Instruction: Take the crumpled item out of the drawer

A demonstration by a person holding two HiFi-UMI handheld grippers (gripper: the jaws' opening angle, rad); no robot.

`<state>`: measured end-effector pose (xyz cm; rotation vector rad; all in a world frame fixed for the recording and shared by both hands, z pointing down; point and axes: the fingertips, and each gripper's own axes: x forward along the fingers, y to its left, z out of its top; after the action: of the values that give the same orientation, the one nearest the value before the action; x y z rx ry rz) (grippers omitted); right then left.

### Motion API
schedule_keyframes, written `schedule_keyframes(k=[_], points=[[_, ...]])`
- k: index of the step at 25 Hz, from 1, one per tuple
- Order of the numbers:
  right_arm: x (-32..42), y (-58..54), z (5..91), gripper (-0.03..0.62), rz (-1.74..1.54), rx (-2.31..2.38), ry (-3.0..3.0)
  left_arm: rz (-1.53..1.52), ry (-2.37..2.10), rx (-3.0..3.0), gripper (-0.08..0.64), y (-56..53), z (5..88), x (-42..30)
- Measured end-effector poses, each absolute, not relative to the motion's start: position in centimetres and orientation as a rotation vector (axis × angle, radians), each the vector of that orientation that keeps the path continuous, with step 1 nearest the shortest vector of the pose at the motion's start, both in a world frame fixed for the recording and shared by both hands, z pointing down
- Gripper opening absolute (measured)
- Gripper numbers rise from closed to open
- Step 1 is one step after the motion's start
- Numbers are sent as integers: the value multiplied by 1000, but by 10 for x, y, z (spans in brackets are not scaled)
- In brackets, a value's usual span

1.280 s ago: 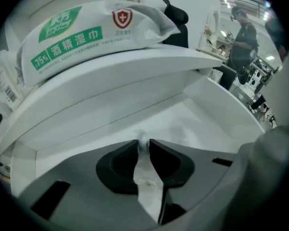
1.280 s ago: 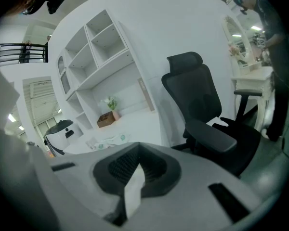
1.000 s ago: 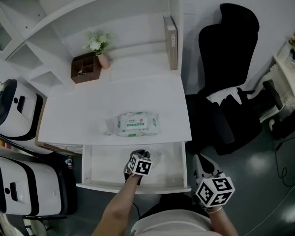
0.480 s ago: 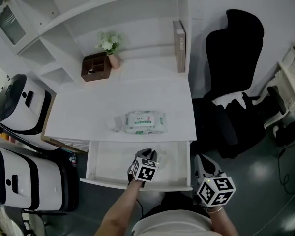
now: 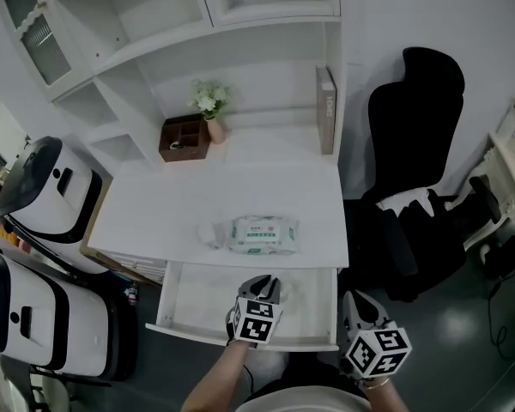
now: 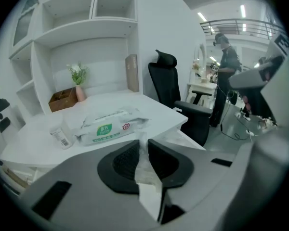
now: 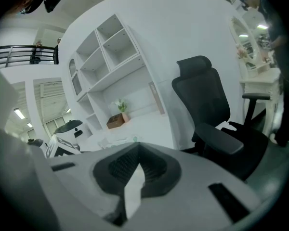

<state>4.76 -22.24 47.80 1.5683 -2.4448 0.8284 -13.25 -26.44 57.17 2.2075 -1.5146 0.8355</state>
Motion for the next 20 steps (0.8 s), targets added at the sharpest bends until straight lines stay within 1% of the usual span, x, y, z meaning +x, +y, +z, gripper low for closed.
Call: schedule_keyframes(k=[8,20], points=[[48,-228,467,2,791,1583,-2456,661,-1618,2212,54,-256,523,-148],[33,-227,458,2,732,1551,-2478,444,-1733,2170,54,-232,479,-177]])
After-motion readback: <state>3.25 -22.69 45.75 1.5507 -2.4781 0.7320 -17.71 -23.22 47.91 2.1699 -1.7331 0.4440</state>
